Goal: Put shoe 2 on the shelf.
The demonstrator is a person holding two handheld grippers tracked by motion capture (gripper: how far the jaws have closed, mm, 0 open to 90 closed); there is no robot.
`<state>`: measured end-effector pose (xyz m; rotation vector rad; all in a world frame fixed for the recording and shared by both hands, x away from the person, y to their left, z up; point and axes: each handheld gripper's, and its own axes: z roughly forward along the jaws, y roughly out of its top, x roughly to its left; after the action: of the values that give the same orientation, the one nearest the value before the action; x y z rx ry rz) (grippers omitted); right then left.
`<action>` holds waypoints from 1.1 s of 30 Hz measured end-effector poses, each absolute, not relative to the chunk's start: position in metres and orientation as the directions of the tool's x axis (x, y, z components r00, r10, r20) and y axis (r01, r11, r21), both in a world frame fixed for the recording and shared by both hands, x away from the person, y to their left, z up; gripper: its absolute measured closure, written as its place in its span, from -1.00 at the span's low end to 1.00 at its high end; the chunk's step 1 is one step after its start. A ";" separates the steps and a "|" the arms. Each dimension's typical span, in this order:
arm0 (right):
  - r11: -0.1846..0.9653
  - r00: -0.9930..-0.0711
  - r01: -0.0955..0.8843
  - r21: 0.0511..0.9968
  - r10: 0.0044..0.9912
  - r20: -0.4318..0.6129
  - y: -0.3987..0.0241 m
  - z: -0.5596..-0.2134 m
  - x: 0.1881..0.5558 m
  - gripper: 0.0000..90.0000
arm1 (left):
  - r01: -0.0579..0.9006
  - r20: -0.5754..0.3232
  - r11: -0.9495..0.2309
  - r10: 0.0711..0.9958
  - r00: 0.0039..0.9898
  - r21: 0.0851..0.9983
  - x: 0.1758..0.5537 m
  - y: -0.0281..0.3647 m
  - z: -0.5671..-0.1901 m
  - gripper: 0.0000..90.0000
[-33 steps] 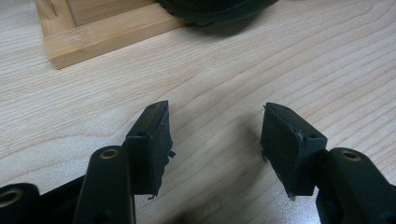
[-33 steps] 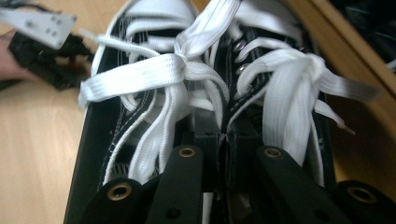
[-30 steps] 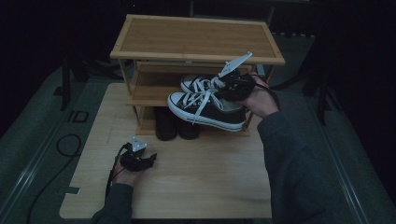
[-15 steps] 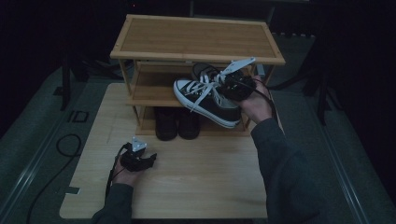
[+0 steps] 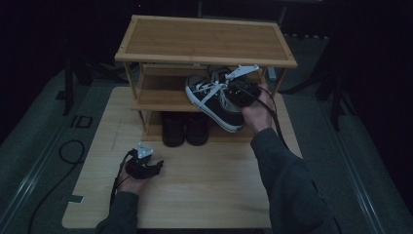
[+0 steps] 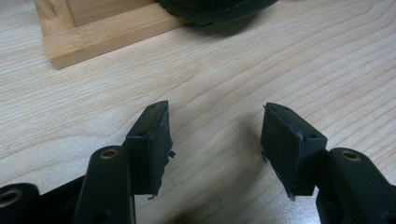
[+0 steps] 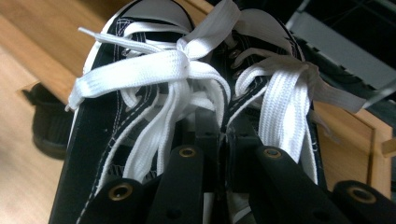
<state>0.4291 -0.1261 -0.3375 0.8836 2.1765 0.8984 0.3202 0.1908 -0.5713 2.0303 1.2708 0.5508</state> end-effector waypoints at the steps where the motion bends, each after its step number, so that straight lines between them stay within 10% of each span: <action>1: 0.533 -0.569 0.345 0.773 0.773 -0.279 -0.125 -0.338 0.429 0.91 | 0.616 0.001 -0.299 0.900 0.435 0.729 0.320 0.191 -0.571 -0.05; 9: 0.504 -0.522 0.389 0.771 0.810 -0.267 -0.122 -0.339 0.432 0.88 | 0.616 0.003 -0.302 0.900 0.436 0.728 0.320 0.191 -0.571 -0.05; 21: 0.514 -0.530 0.382 0.768 0.803 -0.273 -0.128 -0.333 0.433 0.22 | 0.616 0.005 -0.304 0.899 0.438 0.726 0.320 0.191 -0.571 -0.05; 33: 0.482 -0.576 0.381 0.789 0.791 -0.206 -0.141 -0.320 0.431 0.29 | 0.617 0.004 -0.303 0.899 0.437 0.726 0.320 0.191 -0.571 -0.05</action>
<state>0.4310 -0.1405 -0.3205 0.9652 2.1704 0.9583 0.3198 0.1908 -0.5713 2.0337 1.2702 0.5509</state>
